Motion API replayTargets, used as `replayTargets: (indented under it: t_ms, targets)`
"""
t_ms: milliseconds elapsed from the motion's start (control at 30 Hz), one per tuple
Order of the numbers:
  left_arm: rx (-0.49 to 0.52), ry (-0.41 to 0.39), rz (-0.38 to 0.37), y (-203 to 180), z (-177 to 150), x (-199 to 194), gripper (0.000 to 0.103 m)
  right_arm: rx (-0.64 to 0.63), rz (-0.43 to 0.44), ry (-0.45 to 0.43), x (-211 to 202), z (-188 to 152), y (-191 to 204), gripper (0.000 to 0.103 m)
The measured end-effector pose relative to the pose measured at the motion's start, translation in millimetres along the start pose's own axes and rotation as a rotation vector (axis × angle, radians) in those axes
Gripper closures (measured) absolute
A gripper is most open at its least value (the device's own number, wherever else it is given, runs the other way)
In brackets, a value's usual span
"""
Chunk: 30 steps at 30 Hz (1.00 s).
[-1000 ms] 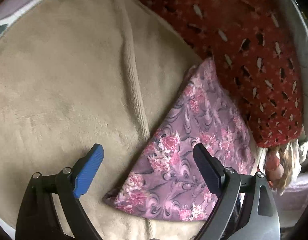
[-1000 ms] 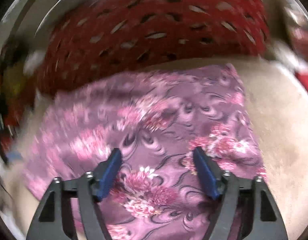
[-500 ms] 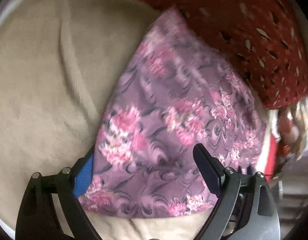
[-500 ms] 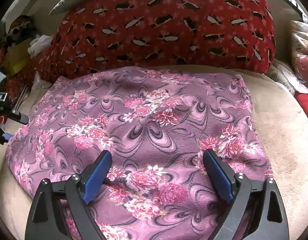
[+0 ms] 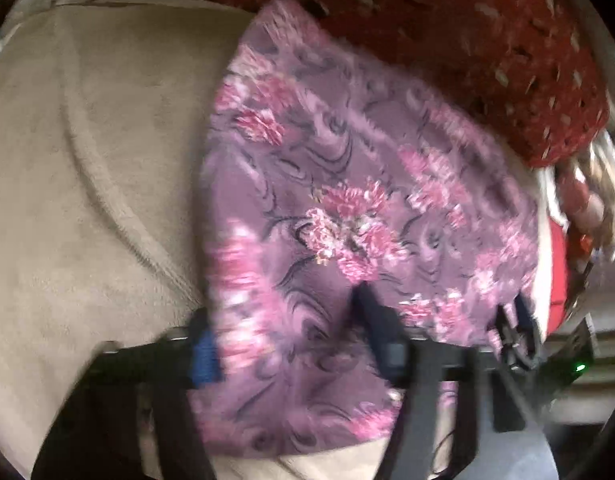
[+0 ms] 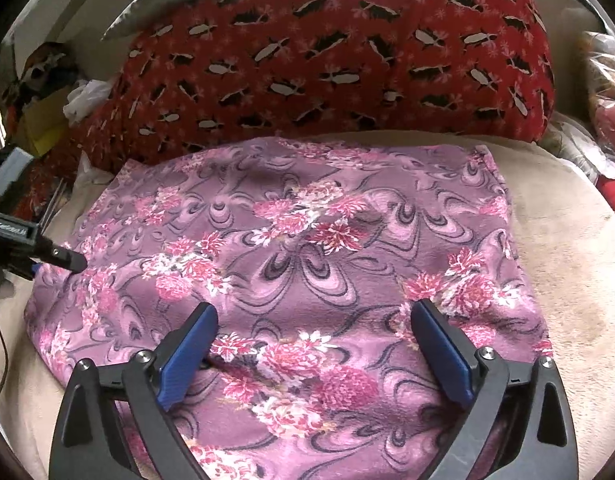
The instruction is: Fold small clothes
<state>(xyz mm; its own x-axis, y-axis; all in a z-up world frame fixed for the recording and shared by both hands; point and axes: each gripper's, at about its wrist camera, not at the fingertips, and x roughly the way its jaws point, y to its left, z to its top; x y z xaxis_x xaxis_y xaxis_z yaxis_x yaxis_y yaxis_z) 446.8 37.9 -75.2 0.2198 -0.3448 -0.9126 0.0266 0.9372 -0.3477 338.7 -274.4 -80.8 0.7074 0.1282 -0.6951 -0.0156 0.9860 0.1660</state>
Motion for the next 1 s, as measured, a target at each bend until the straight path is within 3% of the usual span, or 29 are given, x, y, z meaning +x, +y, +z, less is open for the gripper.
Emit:
replayTargets:
  t_ms: [33, 167, 500, 667, 833, 900, 1000]
  targets:
    - [0.006, -0.016, -0.008, -2.4, -2.5, -5.6, 0.088, 0.001, 0.001, -0.001, -0.1, 0.0, -0.2, 0.004]
    - [-0.011, -0.08, -0.049, -13.7, -12.7, -26.1, 0.088, 0.0, 0.002, 0.002, 0.3, -0.4, -0.1, 0.004]
    - [-0.054, -0.114, -0.12, -28.0, -9.0, -57.8, 0.088, 0.003, 0.044, 0.059, -12.4, 13.2, -9.3, 0.006]
    - [-0.06, -0.114, -0.119, -44.6, -8.9, -61.8, 0.088, 0.023, -0.014, 0.002, -39.1, 11.6, -45.3, 0.005]
    - [-0.066, -0.128, -0.12, -61.5, -10.0, -69.0, 0.089, 0.095, -0.071, 0.032, -34.4, -5.7, -96.0, 0.004]
    - [-0.066, -0.134, -0.122, -69.4, -10.8, -72.3, 0.089, 0.192, -0.018, 0.049, -28.4, -12.8, -112.8, 0.004]
    - [-0.055, -0.144, -0.145, -86.4, -12.7, -80.7, 0.089, 0.197, -0.002, 0.025, -29.0, -13.3, -113.3, 0.001]
